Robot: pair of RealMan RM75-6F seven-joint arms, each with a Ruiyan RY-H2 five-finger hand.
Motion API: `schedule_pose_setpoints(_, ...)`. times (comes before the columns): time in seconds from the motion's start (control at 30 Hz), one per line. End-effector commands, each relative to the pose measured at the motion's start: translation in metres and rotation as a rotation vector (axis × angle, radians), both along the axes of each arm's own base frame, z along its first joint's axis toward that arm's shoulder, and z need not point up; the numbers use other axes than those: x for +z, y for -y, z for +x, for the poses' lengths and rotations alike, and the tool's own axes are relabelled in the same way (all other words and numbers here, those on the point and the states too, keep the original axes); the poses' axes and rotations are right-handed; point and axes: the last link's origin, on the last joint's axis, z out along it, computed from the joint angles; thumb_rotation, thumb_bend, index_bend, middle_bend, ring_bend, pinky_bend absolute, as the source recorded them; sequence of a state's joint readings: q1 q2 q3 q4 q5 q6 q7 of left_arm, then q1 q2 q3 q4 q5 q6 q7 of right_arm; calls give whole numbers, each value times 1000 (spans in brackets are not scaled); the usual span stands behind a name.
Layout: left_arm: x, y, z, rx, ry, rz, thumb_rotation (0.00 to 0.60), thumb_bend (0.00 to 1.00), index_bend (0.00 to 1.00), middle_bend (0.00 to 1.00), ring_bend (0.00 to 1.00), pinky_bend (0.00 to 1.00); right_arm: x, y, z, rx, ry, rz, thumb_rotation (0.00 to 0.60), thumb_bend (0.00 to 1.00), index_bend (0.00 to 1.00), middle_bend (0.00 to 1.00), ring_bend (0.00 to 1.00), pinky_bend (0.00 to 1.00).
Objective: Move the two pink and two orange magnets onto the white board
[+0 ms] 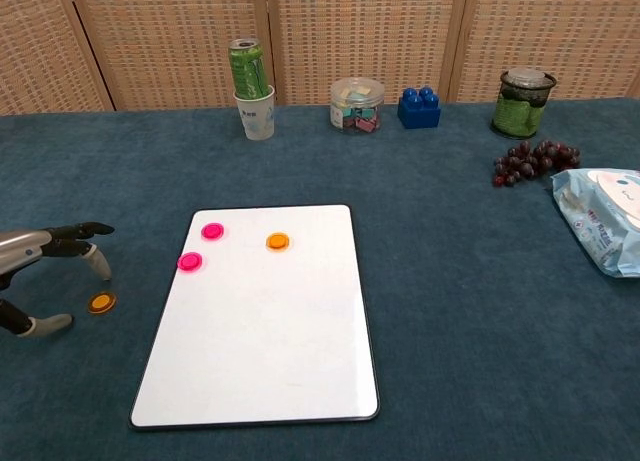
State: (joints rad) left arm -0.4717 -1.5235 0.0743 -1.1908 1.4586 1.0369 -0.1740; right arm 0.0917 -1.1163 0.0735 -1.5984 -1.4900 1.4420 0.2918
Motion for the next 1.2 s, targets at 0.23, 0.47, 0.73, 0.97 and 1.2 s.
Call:
schedule_pose_setpoints(0.23,-8,1,4,-6,7,-9,600,361,338,0,0,0,0,0,0,0,2,1,600,53,0,0,0,0)
schedule_pose_setpoints(0.47,-11,0,5,-8,3,-7,600,361,351,0,0,0,0,0,0,0,4,2,600,53,0,0,0,0)
schedule_pose_setpoints(0.73,-12,-1,5,-3,7,-1,600,364,489,0,0,0,0,0,0,0,6,2,600,53,0,0,0,0)
schedule_pose_setpoints(0.97,-13,-2,6,-2,17,3,600,365,529,0,0,0,0,0,0,-1,7,3,600,53,0,0,0,0)
schedule_pose_setpoints(1.2,-5,-9,16,-18,58,31,600,364,529,0,0,0,0,0,0,-2,8,3,600,53,0,0,0,0)
